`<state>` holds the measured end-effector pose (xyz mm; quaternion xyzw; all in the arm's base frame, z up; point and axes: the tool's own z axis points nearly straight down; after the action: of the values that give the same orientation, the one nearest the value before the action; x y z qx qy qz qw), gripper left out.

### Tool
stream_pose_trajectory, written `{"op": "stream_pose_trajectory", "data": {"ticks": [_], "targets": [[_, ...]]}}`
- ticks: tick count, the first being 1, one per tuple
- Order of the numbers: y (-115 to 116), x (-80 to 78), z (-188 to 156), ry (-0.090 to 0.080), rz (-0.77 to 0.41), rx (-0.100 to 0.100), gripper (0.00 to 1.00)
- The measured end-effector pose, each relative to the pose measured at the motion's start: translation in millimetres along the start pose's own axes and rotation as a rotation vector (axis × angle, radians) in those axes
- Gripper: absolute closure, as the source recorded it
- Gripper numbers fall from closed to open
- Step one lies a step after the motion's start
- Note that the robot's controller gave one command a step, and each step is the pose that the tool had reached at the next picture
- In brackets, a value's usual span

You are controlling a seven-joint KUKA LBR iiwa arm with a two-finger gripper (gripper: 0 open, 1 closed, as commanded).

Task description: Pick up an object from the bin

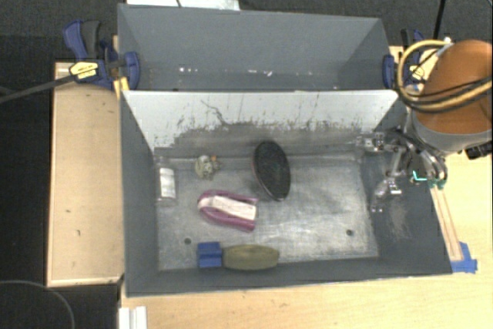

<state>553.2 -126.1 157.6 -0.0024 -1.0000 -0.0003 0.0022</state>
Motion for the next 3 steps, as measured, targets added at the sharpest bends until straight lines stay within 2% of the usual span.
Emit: {"op": "stream_pose_trajectory", "data": {"ticks": [1,2,3], "targets": [[76,0.6,90,-0.004,0.067,-0.002,0.00],[162,-22.7,81,-0.012,0.036,-0.004,0.00],[155,-21.7,81,-0.009,0.040,0.001,1.00]]}}
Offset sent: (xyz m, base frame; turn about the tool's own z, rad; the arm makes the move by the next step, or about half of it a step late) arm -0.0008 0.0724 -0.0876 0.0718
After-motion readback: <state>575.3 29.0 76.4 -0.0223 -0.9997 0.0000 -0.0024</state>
